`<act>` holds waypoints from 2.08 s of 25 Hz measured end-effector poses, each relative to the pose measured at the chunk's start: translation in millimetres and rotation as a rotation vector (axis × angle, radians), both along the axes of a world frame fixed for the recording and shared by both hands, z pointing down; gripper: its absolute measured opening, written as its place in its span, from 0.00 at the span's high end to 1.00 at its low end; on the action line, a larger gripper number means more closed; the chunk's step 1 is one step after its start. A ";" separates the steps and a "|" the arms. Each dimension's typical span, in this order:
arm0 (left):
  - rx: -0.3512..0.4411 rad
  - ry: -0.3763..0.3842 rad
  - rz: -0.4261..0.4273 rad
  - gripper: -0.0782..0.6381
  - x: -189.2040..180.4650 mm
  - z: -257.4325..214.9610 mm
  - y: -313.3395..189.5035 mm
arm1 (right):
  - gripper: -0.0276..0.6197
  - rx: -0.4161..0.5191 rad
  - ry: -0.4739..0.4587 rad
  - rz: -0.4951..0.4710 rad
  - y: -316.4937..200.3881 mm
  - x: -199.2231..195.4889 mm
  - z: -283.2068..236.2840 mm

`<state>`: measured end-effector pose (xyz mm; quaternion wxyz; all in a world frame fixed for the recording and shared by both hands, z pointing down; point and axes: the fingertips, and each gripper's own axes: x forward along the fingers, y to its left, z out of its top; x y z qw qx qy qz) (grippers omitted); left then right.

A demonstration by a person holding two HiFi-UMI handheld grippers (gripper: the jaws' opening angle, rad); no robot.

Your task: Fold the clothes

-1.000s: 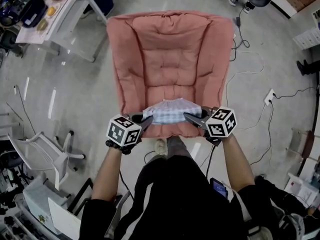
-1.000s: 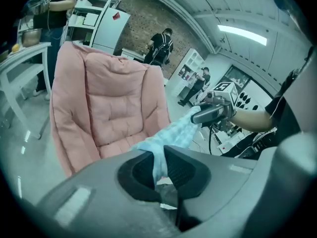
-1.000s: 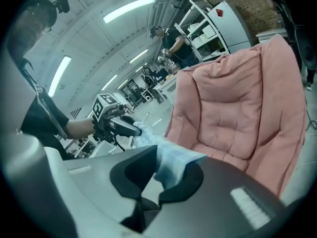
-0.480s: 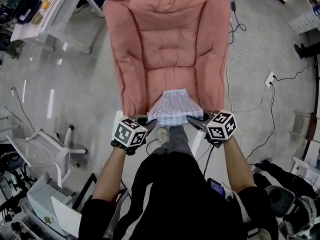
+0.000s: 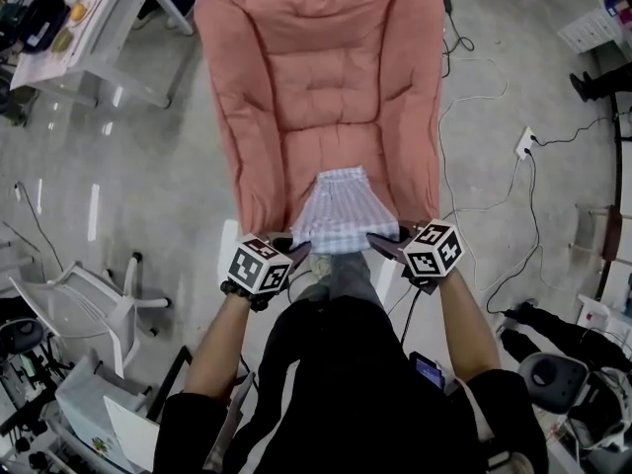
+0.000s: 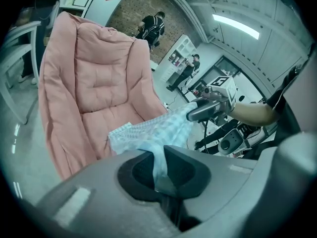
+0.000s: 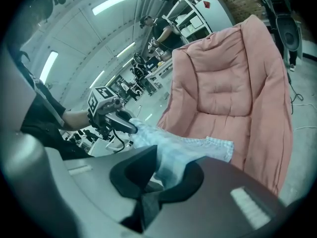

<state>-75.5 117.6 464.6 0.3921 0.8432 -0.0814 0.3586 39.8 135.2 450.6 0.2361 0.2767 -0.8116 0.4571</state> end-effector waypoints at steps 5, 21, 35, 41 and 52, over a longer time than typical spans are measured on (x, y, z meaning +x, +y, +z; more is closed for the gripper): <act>-0.032 -0.013 0.022 0.86 -3.2 17.0 22.4 | 0.93 -0.067 0.004 0.014 23.6 -2.0 21.5; -0.163 -0.064 0.033 0.86 -4.7 88.9 75.7 | 0.93 -0.230 0.011 0.003 84.1 -9.4 97.5; -0.094 -0.063 -0.001 0.86 16.4 28.2 -25.0 | 0.93 -0.143 -0.028 -0.091 -27.9 13.1 34.7; -0.133 -0.064 -0.014 0.86 18.6 33.5 -35.5 | 0.93 -0.201 -0.036 -0.140 -38.0 13.2 43.8; -0.144 -0.072 0.000 0.86 7.9 71.8 24.7 | 0.93 -0.216 -0.007 -0.092 29.8 0.9 75.9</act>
